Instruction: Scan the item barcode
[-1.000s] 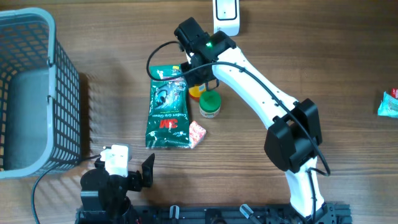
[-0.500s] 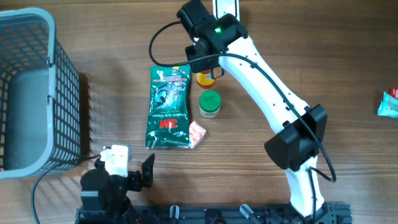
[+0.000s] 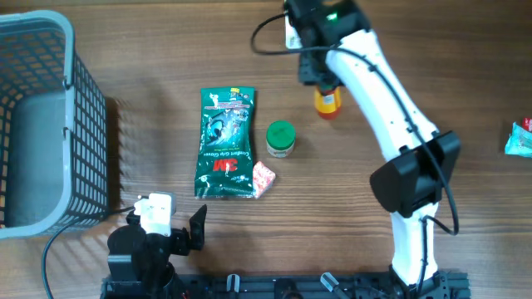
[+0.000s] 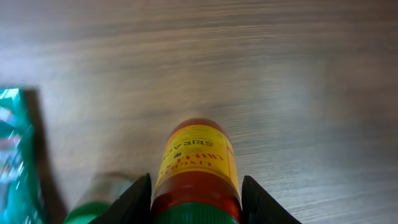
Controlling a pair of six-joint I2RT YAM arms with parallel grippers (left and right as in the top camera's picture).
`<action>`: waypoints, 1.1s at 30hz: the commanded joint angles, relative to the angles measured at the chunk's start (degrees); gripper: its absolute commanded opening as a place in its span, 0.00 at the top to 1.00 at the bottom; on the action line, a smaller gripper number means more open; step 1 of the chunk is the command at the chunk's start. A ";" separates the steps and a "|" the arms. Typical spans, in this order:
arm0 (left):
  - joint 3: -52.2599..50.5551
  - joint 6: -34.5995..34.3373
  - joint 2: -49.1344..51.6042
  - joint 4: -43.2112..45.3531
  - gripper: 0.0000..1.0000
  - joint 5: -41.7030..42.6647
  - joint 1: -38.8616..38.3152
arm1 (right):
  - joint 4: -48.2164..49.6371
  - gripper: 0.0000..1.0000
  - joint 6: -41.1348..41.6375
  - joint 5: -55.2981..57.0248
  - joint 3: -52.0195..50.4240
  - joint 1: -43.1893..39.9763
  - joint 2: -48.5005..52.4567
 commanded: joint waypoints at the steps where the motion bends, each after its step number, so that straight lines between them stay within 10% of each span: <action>1: -0.07 -0.35 -0.42 -0.04 0.00 0.68 0.33 | -0.55 0.67 5.33 1.57 1.27 -1.92 -2.05; 33: -0.07 -0.35 -0.42 -0.04 0.00 0.68 0.33 | 4.28 0.75 3.87 -4.70 -13.90 -2.45 -2.60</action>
